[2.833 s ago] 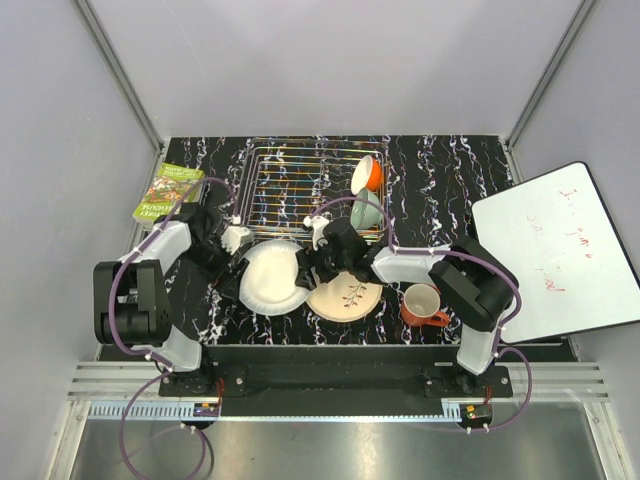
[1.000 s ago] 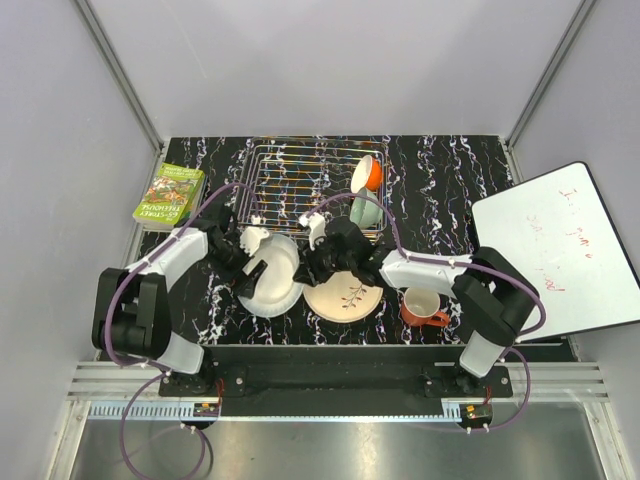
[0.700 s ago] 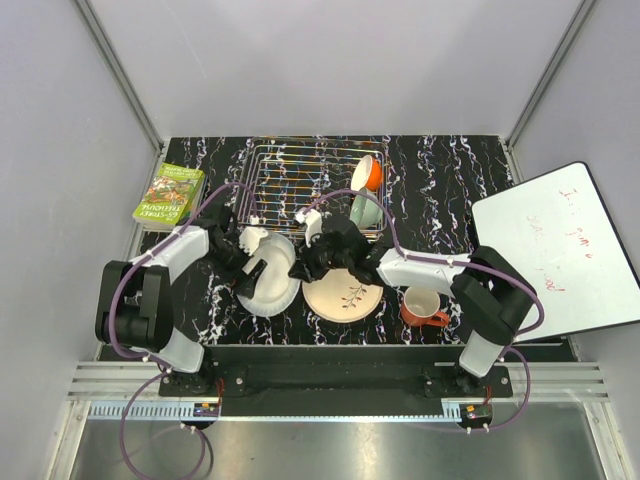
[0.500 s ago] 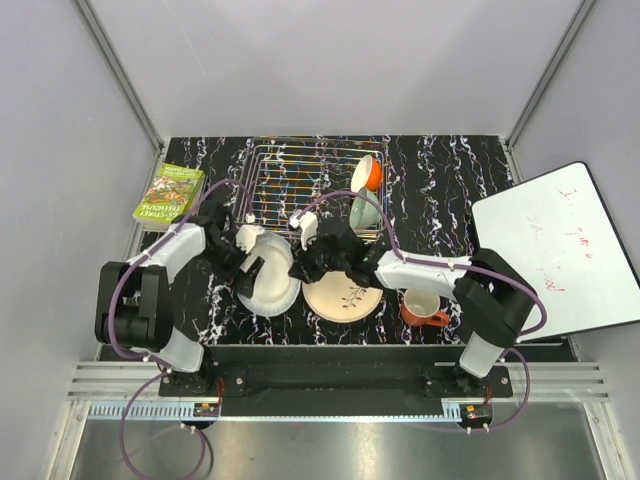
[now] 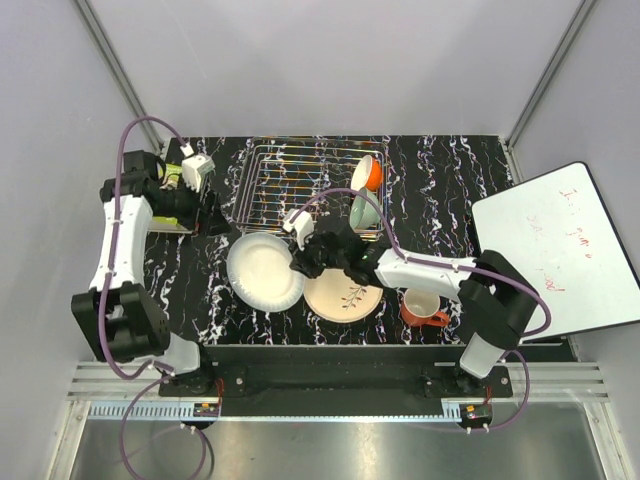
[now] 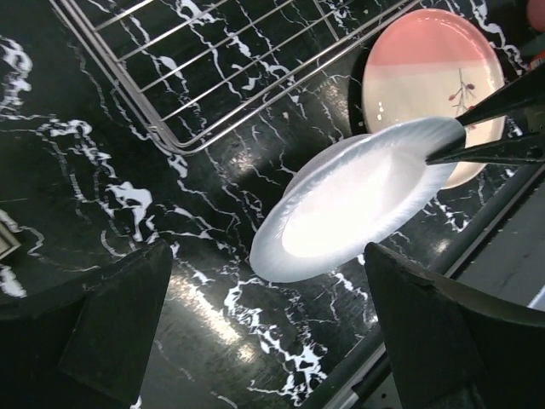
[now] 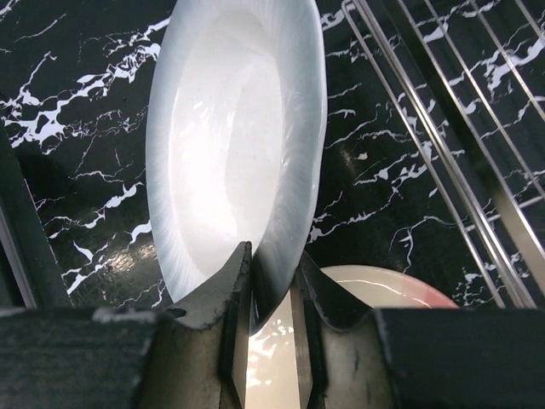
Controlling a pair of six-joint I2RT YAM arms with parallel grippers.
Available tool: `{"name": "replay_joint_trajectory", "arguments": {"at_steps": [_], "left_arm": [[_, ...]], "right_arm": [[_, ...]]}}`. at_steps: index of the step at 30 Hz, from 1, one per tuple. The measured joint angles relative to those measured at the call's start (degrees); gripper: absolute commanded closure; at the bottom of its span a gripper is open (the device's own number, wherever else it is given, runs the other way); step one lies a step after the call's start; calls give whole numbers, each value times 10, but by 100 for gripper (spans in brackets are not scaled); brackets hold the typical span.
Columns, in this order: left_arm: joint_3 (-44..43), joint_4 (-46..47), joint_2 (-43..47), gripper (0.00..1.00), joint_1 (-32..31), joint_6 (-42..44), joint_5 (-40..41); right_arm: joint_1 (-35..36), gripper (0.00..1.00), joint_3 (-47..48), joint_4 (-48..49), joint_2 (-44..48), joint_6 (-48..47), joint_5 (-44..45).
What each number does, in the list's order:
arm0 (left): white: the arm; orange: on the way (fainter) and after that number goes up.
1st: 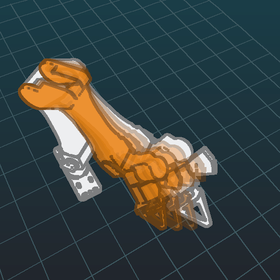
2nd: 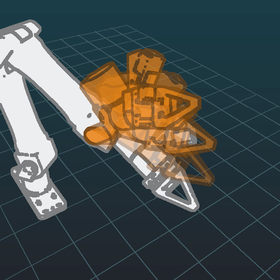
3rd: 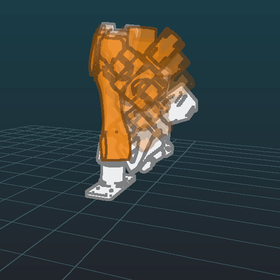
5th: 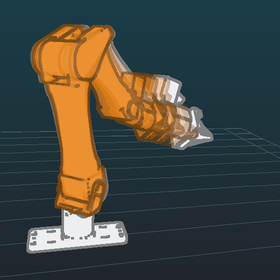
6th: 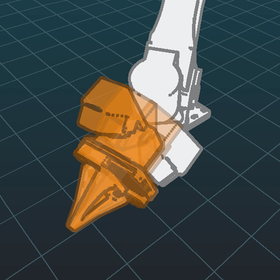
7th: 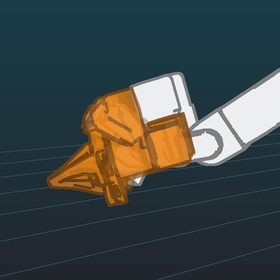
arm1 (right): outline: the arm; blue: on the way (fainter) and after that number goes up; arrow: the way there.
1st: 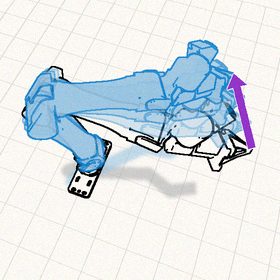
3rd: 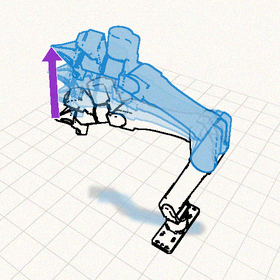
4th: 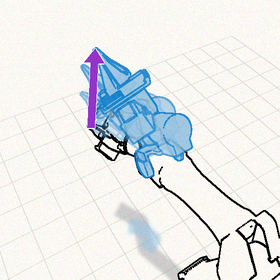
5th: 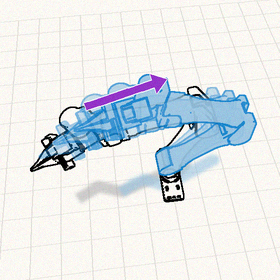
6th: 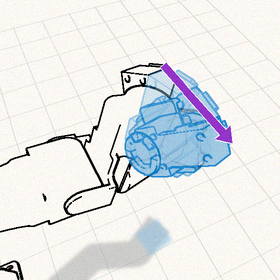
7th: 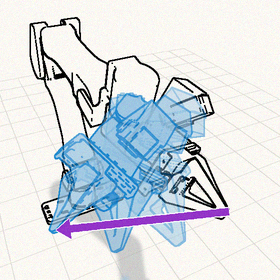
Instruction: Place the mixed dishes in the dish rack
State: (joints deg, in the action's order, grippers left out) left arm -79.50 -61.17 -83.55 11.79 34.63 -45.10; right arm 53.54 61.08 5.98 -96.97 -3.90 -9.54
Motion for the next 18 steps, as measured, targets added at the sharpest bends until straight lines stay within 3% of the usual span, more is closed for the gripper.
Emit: {"name": "replay_joint_trajectory", "arguments": {"at_steps": [11, 18], "left_arm": [[14, 61, -143, 1, -2, -56, -1], [-31, 94, -196, 1, -33, -93, 8]], "right_arm": [[0, 100, 27, -25, 40, -28, -12], [0, 100, 35, -29, 56, -28, -21]]}}
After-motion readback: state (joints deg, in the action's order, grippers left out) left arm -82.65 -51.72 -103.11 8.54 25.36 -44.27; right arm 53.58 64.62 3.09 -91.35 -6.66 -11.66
